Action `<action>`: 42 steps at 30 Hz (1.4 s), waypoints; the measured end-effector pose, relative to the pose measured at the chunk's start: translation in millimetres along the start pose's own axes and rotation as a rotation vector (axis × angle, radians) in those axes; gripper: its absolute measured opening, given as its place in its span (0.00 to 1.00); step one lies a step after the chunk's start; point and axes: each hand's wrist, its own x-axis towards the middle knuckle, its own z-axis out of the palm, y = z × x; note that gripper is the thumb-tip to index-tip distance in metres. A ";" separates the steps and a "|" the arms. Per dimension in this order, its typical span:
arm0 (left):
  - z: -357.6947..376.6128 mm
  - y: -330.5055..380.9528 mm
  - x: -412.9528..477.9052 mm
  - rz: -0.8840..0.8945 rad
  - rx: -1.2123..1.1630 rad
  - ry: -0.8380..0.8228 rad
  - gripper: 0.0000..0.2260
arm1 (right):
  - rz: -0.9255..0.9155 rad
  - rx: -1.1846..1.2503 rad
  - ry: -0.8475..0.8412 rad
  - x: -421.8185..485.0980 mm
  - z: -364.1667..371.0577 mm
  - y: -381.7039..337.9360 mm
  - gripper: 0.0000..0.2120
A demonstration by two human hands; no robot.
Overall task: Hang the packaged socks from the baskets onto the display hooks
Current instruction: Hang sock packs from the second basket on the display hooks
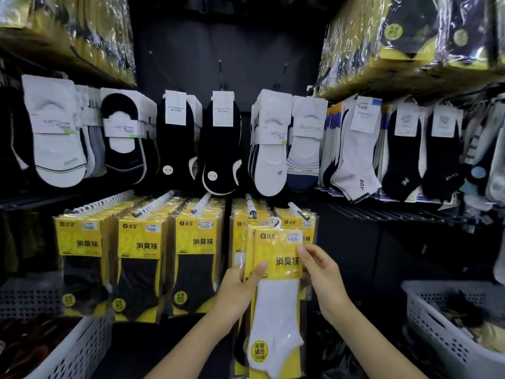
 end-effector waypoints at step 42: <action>-41.2 -8.9 4.0 0.215 0.156 0.026 0.39 | 0.008 -0.262 -0.343 42.8 30.2 -71.8 0.01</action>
